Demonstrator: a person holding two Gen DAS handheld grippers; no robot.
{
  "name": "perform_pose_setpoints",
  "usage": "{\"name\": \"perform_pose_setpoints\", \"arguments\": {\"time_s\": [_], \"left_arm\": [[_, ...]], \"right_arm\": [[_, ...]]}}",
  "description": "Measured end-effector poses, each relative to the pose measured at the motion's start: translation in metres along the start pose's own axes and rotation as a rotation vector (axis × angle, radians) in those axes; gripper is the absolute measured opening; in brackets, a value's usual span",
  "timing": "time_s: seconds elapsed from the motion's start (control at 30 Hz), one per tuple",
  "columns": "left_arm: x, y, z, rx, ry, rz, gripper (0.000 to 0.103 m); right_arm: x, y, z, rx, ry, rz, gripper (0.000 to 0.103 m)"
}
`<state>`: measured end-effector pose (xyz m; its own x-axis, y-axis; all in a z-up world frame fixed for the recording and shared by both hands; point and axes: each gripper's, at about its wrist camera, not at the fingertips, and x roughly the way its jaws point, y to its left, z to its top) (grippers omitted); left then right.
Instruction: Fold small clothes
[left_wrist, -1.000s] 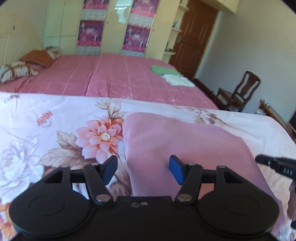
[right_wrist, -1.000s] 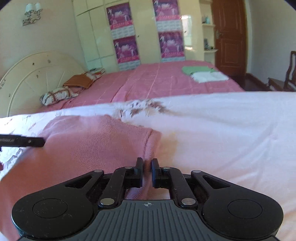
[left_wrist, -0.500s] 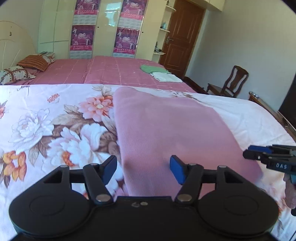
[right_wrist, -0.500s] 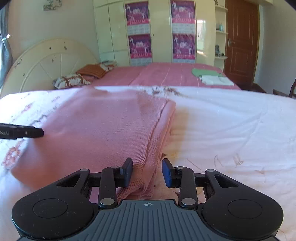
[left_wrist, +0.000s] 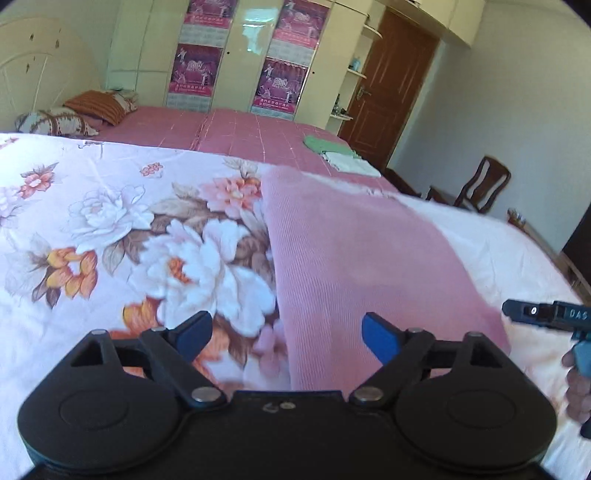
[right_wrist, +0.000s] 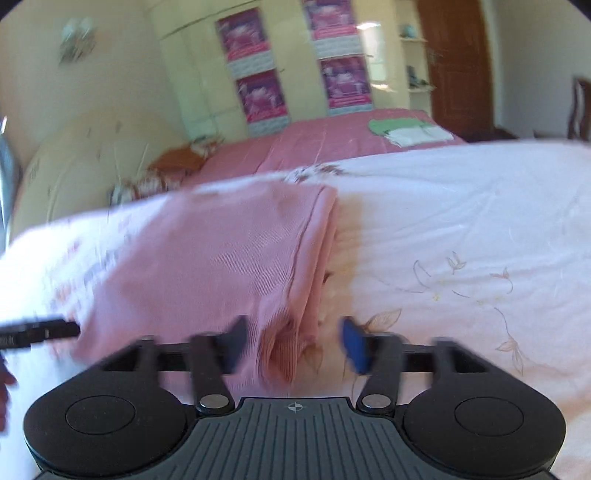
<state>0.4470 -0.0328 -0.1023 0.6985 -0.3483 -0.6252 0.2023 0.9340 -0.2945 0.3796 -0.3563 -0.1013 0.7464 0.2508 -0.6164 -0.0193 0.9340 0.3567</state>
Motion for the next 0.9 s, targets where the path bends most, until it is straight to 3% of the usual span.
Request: {"name": "perform_pose_setpoints", "arguments": {"time_s": [0.17, 0.27, 0.4, 0.6, 0.67, 0.77, 0.9], "left_arm": [[0.035, 0.012, 0.033, -0.093, 0.059, -0.116, 0.083], [0.061, 0.016, 0.042, -0.131, 0.137, -0.170, 0.081], [0.092, 0.015, 0.043, -0.118, 0.237, -0.140, 0.071], [0.114, 0.014, 0.047, -0.124, 0.256, -0.151, 0.072], [0.118, 0.010, 0.049, -0.112, 0.258, -0.146, 0.073], [0.118, 0.007, 0.052, -0.095, 0.269, -0.150, 0.064], [0.125, -0.008, 0.054, -0.031, 0.284, -0.093, 0.062]], "right_arm": [[0.023, -0.030, 0.038, 0.195, 0.002, 0.093, 0.071], [0.047, -0.043, 0.053, 0.255, 0.107, 0.167, 0.071], [0.075, -0.059, 0.059, 0.296, 0.255, 0.224, 0.071], [0.089, -0.062, 0.063, 0.274, 0.269, 0.344, 0.071], [0.099, -0.058, 0.064, 0.262, 0.284, 0.361, 0.052], [0.108, -0.059, 0.062, 0.283, 0.287, 0.397, 0.039], [0.102, -0.065, 0.056, 0.266, 0.258, 0.406, 0.037]]}}
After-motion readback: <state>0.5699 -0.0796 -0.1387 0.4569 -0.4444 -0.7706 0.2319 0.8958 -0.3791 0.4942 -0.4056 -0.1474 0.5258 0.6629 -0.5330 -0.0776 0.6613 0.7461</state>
